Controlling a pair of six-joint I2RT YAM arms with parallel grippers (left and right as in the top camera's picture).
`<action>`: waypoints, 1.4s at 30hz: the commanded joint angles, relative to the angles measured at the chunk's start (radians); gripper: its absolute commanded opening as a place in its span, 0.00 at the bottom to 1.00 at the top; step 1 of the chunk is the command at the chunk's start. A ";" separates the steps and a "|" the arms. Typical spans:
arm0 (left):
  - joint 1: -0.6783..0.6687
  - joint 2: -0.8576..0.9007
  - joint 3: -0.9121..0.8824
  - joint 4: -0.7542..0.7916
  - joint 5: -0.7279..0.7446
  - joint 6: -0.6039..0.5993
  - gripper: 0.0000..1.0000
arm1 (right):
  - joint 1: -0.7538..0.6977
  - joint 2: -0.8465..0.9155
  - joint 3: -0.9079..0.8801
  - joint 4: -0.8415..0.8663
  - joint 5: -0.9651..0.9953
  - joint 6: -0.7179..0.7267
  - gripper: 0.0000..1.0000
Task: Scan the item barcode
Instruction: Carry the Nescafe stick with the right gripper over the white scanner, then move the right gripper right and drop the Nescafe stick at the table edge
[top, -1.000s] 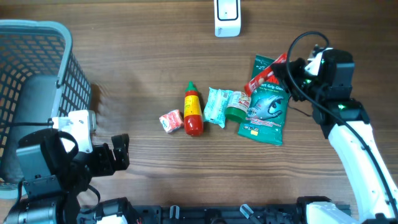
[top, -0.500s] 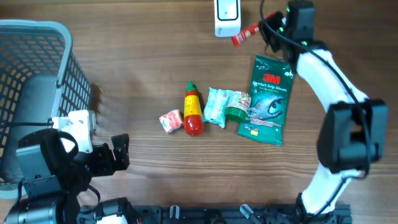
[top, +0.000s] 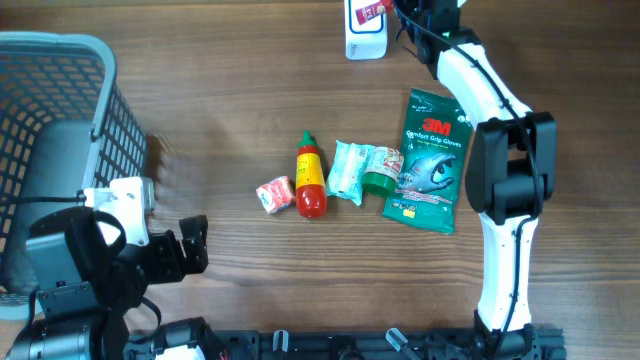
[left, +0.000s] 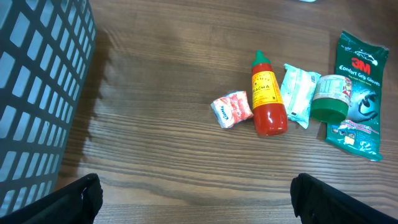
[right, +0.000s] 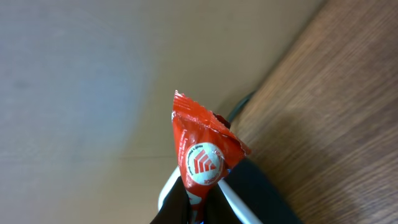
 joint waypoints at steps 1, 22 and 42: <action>0.006 -0.007 0.002 0.002 0.016 0.023 1.00 | 0.002 0.045 0.027 0.014 0.046 0.035 0.05; 0.006 -0.007 0.002 0.002 0.016 0.023 1.00 | -0.717 -0.294 -0.047 -0.850 0.194 -0.107 0.05; 0.006 -0.007 0.002 0.002 0.016 0.023 1.00 | -0.945 -0.452 -0.168 -0.855 0.012 -0.392 1.00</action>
